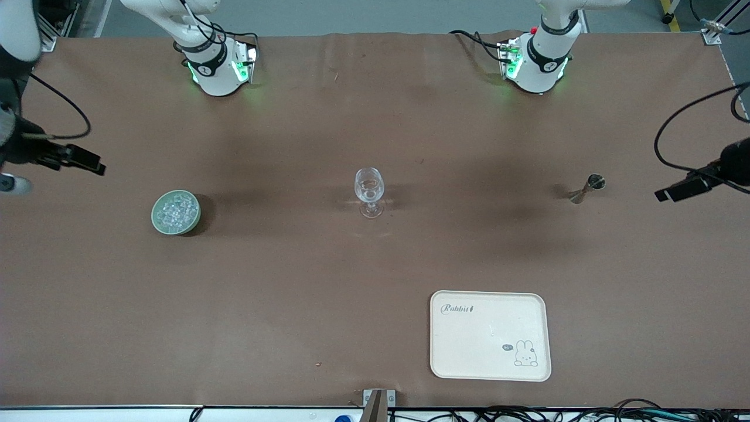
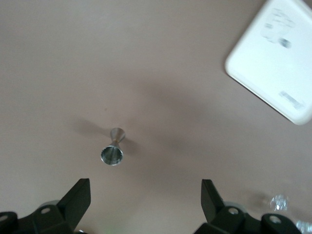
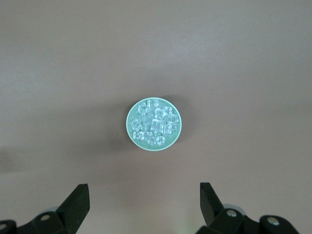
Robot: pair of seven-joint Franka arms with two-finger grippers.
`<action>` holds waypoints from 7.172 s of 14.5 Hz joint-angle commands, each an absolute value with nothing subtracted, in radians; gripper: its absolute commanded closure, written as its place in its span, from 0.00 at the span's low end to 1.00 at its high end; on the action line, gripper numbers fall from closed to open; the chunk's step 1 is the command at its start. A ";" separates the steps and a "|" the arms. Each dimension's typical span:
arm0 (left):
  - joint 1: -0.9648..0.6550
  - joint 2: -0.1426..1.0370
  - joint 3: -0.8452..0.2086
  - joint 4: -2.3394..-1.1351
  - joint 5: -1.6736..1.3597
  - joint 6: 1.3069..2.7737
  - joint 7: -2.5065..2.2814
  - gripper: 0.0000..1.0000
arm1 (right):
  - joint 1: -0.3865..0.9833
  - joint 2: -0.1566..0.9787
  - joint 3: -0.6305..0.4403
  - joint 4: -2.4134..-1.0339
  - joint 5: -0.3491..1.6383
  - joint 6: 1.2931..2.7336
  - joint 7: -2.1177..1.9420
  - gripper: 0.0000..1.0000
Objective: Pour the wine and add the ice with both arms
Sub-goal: 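Reach the right gripper to the ice bowl while the left gripper reaches the jigger, then grasp an ice cube with the right gripper while the left gripper grasps the jigger, then lift the jigger with the left gripper while the right gripper holds the ice, then carry the jigger over the glass while the right gripper lifts the ice away, then tilt the jigger over the wine glass with the left gripper to pour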
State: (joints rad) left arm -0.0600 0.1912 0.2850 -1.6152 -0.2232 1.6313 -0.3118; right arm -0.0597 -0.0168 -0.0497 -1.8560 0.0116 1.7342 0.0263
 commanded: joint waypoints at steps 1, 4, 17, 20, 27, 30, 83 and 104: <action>-0.067 0.290 0.380 -1.582 -0.326 1.624 -0.376 0.00 | -0.054 -0.051 -0.051 -2.032 0.003 1.883 0.017 0.00; -0.064 0.368 0.495 -1.591 -0.477 1.599 -0.396 0.00 | -0.048 -0.054 -0.051 -2.196 0.003 2.086 0.015 0.00; -0.003 0.663 0.713 -1.834 -0.865 1.463 -0.318 0.00 | -0.020 0.119 -0.052 -2.459 -0.034 2.594 0.014 0.34; -0.011 0.679 0.710 -1.891 -0.905 1.463 -0.296 0.00 | -0.020 0.155 -0.052 -2.465 -0.034 2.638 0.014 0.36; -0.026 0.722 0.667 -1.996 -1.044 1.471 -0.213 0.03 | -0.012 0.195 -0.052 -2.516 -0.034 2.749 0.012 0.36; -0.034 0.736 0.646 -2.011 -1.100 1.476 -0.193 0.03 | -0.012 0.195 -0.052 -2.516 -0.034 2.746 0.006 0.45; -0.006 0.219 -0.483 -2.066 -1.180 2.142 -1.063 1.00 | -0.028 0.074 -0.074 -1.944 -0.037 1.858 -0.002 1.00; -0.040 0.454 -0.661 -1.867 -0.578 2.421 -1.382 1.00 | -0.115 0.015 -0.044 -1.457 -0.005 1.427 0.005 0.99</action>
